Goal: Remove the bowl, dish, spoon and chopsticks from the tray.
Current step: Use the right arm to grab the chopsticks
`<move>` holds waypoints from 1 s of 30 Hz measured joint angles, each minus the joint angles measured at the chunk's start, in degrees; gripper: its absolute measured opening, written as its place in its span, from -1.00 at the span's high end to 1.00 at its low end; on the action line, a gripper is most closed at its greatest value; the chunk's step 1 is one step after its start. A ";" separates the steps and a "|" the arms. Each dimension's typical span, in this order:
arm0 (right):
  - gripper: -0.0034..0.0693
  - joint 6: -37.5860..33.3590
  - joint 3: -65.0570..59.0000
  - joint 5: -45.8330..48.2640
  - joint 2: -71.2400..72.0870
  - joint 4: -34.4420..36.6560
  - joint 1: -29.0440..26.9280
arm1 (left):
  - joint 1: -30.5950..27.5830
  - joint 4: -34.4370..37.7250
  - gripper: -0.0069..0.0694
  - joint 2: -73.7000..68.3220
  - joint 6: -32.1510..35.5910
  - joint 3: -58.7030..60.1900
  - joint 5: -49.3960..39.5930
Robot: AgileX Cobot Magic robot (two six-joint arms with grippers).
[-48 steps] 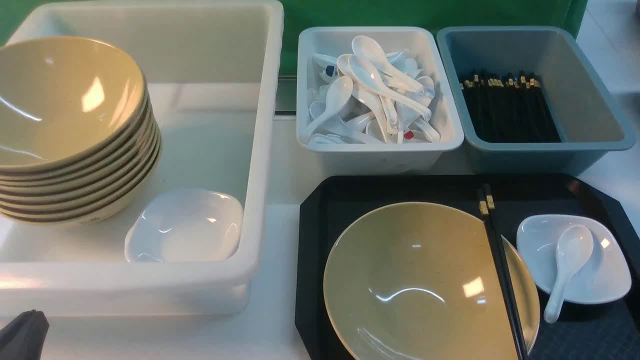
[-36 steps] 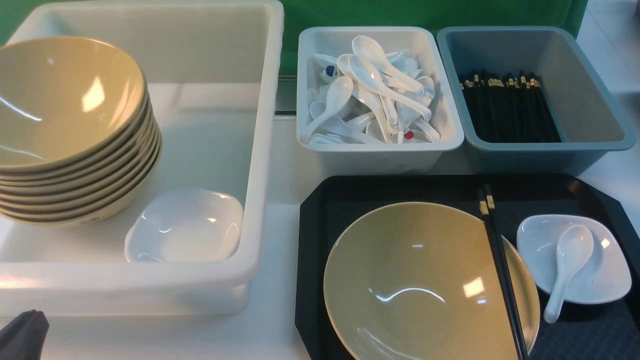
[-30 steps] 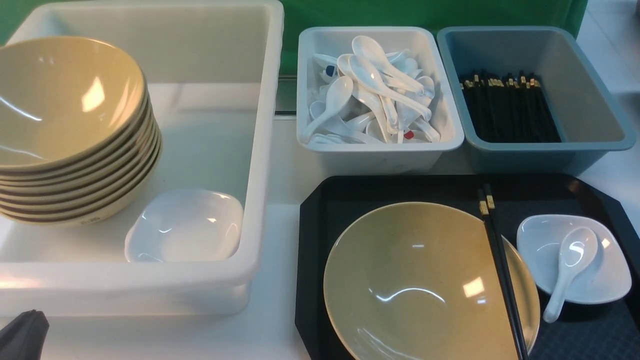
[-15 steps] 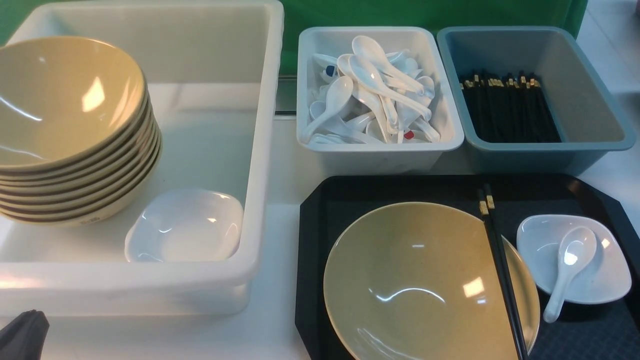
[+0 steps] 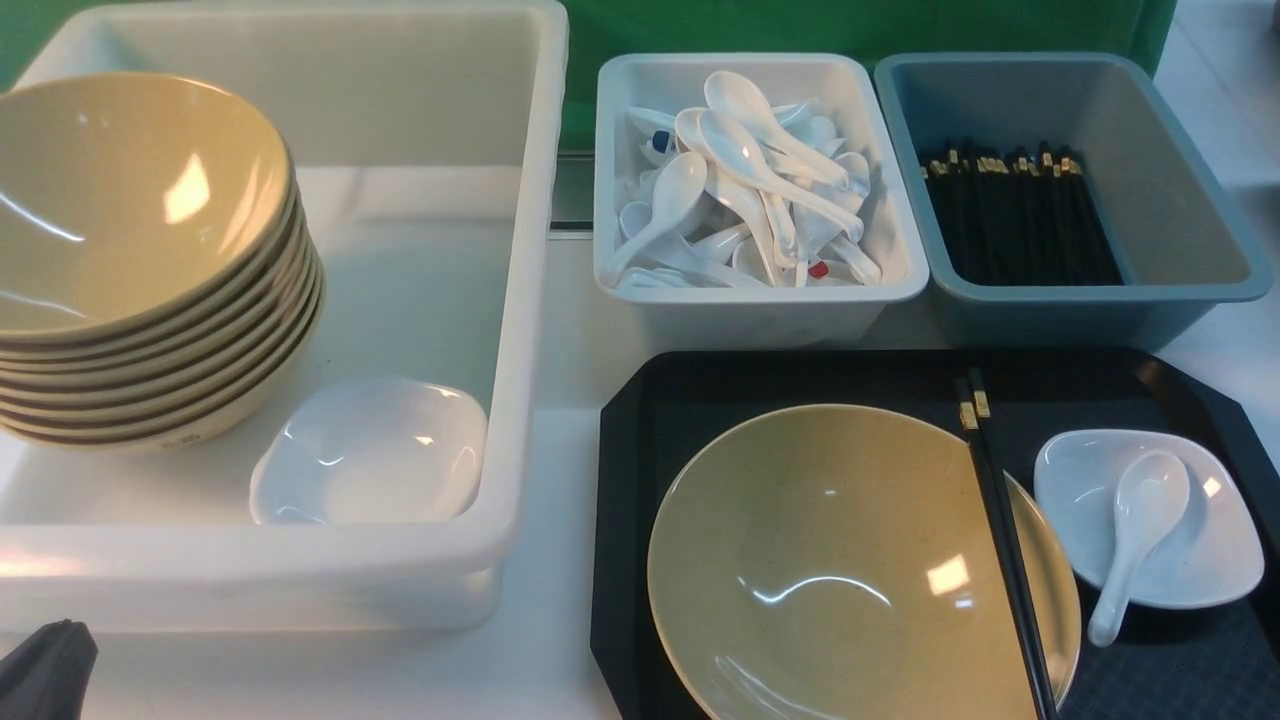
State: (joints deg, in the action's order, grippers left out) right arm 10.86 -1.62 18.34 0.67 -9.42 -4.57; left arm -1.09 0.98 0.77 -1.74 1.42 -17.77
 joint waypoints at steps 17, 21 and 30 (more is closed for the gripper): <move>0.25 2.17 0.00 0.00 0.00 0.96 0.00 | 0.00 0.13 0.86 0.00 -3.43 0.00 5.58; 0.25 19.26 0.00 -0.05 0.00 9.76 0.00 | 0.00 18.45 0.86 0.00 -13.00 0.00 5.58; 0.25 55.23 0.00 -0.05 0.00 18.86 0.00 | 0.00 47.72 0.86 0.00 -25.62 0.00 6.04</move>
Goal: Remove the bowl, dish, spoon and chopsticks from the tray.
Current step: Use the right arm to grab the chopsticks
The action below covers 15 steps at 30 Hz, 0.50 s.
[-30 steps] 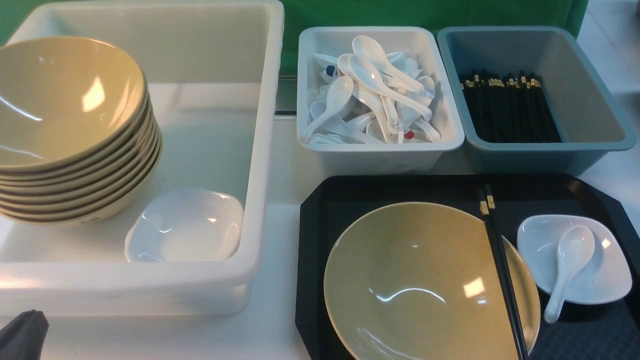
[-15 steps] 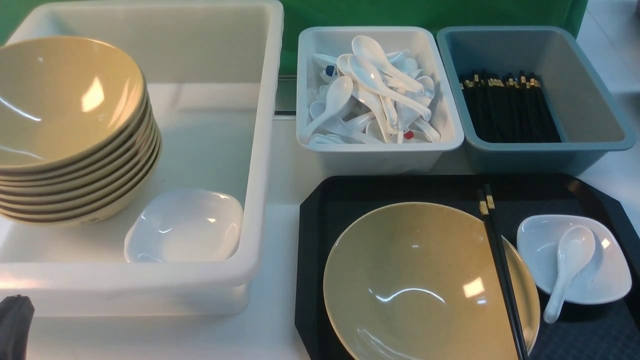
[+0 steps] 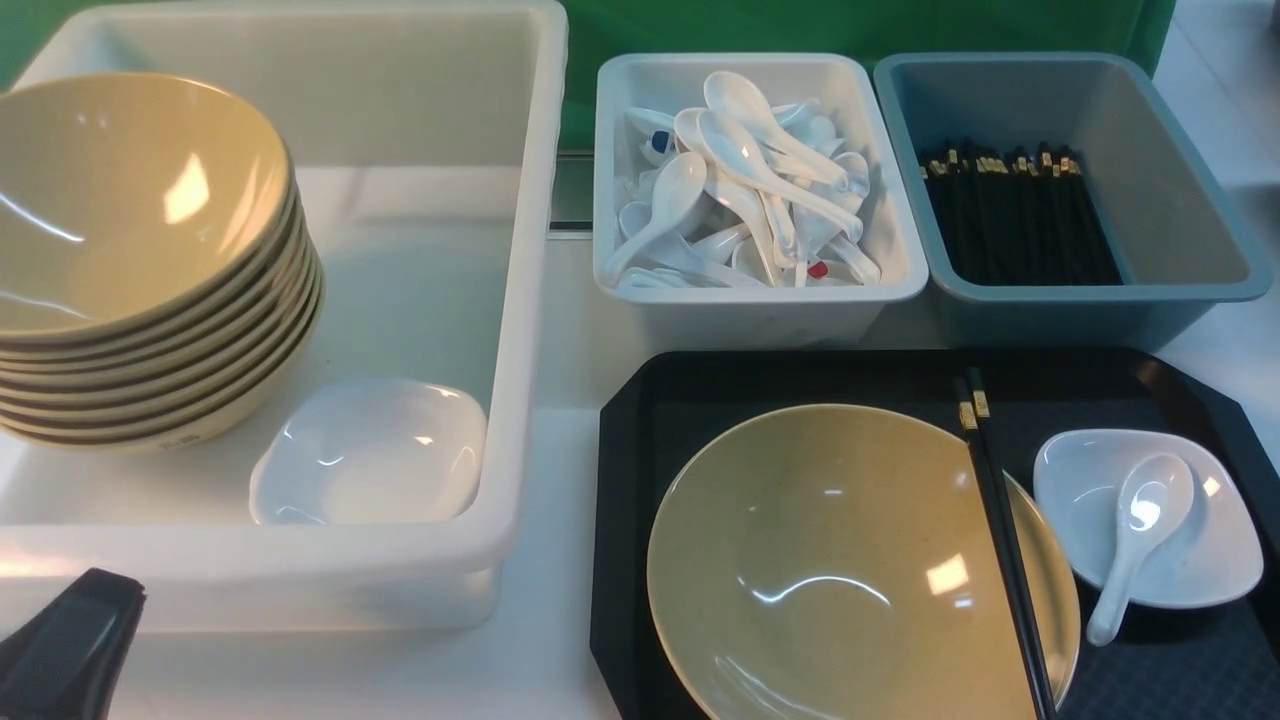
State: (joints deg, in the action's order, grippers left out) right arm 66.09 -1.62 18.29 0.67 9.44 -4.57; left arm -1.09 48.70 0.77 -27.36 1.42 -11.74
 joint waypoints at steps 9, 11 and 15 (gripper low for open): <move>0.25 -18.06 0.55 -0.41 0.00 1.10 0.76 | 0.00 1.00 0.86 0.00 7.59 -2.31 -2.42; 0.25 -26.39 2.87 1.48 0.00 1.15 2.20 | 0.00 0.04 0.86 0.00 14.12 -5.97 -3.21; 0.26 -40.31 12.27 5.31 -2.92 1.15 5.17 | 0.00 -4.77 0.86 -3.63 26.94 -14.74 -5.61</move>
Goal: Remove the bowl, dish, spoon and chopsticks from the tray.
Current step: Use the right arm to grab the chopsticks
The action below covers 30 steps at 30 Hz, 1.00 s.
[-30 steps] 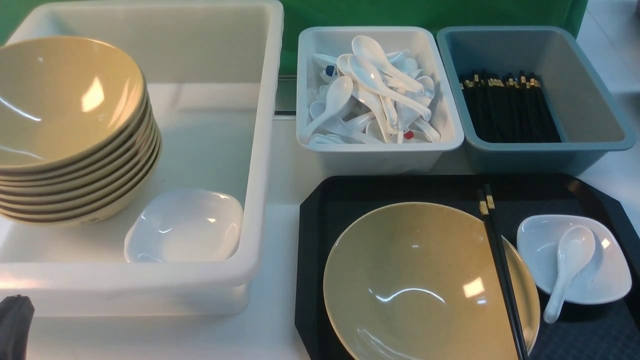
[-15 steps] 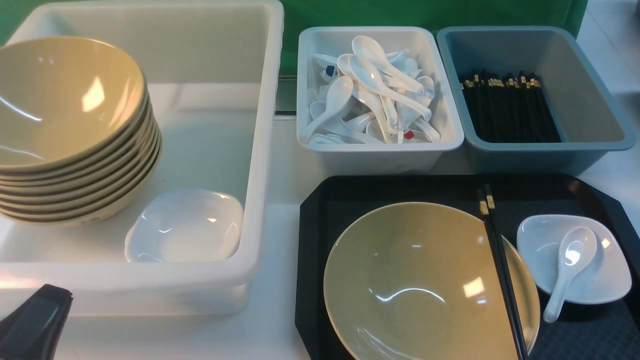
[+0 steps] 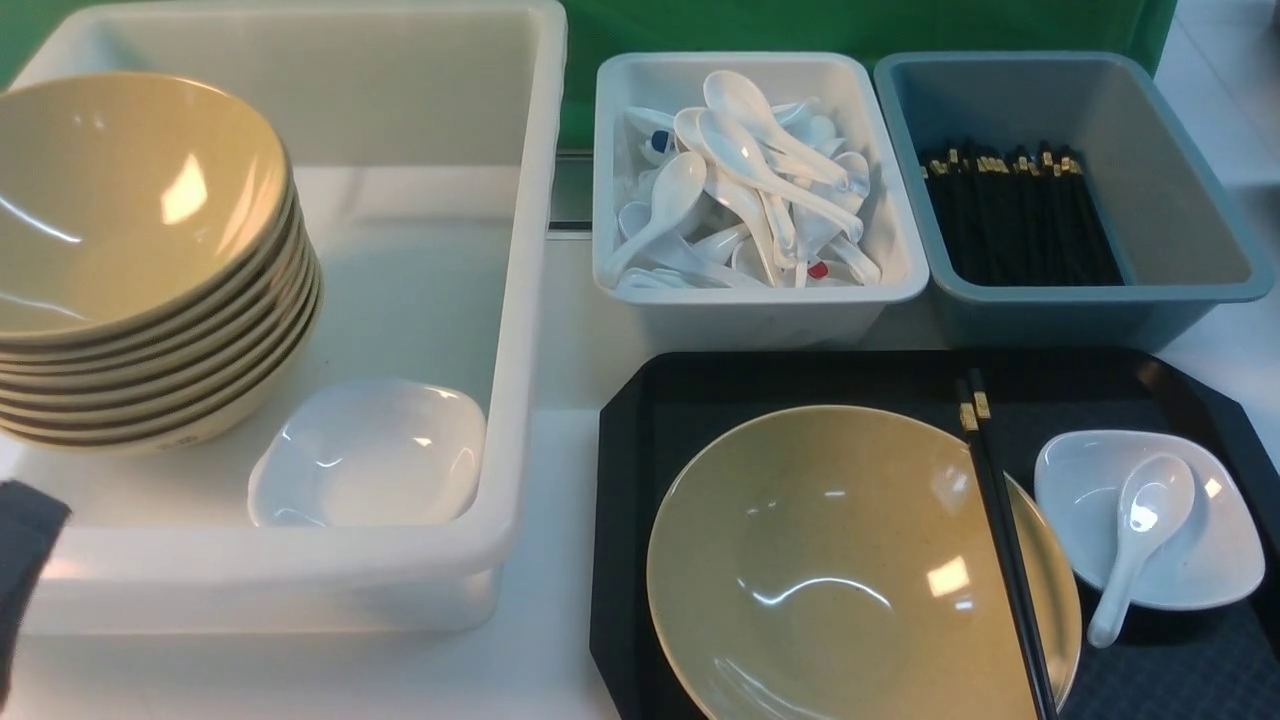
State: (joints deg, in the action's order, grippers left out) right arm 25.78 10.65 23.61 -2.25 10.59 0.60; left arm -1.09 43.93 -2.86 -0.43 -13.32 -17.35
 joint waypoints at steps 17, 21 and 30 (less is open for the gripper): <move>0.81 -40.18 47.37 46.69 -54.62 2.55 9.58 | 18.90 -26.16 0.86 -47.85 18.55 -38.53 -39.86; 0.81 -35.49 48.48 45.83 -57.82 1.05 16.86 | 27.36 -26.22 0.86 -51.40 19.73 -38.53 -37.11; 0.63 -14.64 49.31 42.09 -71.49 -13.44 35.21 | 45.75 -26.61 0.86 -59.65 21.01 -38.53 -31.34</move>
State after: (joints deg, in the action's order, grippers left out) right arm 11.14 59.96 65.70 -73.74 -2.86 35.81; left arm 44.66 17.32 -62.51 20.58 -51.85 -48.69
